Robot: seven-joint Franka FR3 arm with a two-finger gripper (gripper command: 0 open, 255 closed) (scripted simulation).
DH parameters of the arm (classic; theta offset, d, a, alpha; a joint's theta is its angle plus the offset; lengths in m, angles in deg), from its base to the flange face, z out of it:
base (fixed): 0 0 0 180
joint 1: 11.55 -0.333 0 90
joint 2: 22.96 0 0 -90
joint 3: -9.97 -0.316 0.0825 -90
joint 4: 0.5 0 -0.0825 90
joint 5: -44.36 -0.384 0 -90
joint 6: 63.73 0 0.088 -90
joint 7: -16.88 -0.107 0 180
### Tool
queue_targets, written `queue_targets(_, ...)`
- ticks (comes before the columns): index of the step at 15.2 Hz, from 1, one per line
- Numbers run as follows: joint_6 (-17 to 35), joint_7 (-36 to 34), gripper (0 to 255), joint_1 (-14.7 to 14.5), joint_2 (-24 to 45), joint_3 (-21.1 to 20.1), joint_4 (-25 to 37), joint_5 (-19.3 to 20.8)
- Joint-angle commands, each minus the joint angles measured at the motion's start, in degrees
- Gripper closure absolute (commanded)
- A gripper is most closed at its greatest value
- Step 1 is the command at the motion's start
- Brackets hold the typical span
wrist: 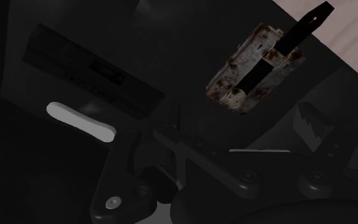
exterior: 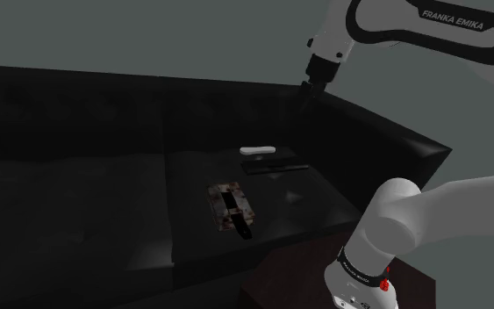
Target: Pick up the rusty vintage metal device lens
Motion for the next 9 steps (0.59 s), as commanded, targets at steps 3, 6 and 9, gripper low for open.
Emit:
queue_targets(3, 1.66, -3.21, 0, 0.26, 0.4, -1.72, -2.79, -1.14)
queue_targets(6, 4.31, -7.98, 0, 0.5, 1.47, -4.36, -6.58, -3.06)
queue_targets(9, 7.18, -12.7, 0, 0.56, 3.19, -7.03, -9.9, -5.18)
